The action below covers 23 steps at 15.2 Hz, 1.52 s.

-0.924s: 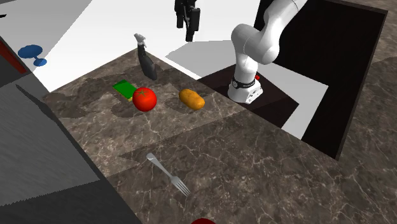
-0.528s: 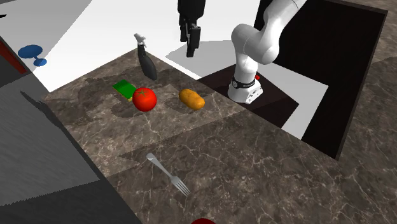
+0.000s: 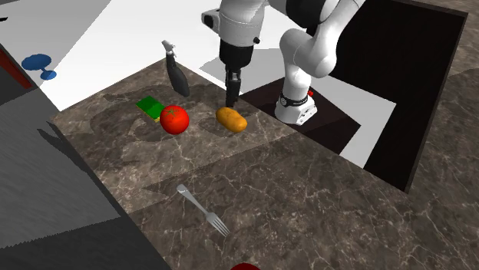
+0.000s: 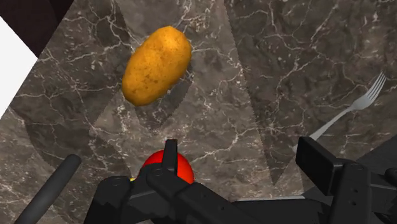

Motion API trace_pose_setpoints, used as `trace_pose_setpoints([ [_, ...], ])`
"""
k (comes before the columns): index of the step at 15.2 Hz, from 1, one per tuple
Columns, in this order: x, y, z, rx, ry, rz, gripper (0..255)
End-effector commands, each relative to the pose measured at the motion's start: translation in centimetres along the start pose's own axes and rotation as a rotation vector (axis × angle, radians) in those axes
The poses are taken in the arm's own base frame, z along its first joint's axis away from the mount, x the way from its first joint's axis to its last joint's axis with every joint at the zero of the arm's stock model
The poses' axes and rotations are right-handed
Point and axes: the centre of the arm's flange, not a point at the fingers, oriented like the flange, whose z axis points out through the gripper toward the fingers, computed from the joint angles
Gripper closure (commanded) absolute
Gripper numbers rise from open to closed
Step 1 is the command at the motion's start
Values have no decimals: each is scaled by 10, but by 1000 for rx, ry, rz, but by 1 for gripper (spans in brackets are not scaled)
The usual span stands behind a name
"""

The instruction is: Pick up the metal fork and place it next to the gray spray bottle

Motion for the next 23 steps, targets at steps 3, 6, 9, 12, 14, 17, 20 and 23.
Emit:
trace_pose_setpoints([
  [3,2,-49,30,-15,-5,121,0],
  [6,6,-83,52,-27,-8,208,0],
  [9,14,-116,75,-39,-11,295,0],
  [12,24,-149,98,-51,-14,382,0],
  [14,32,-170,114,-59,-16,440,0],
  [17,47,-200,137,-72,-19,527,0],
  [20,64,-229,162,-84,-22,614,0],
  [23,81,-252,184,-95,-25,692,0],
])
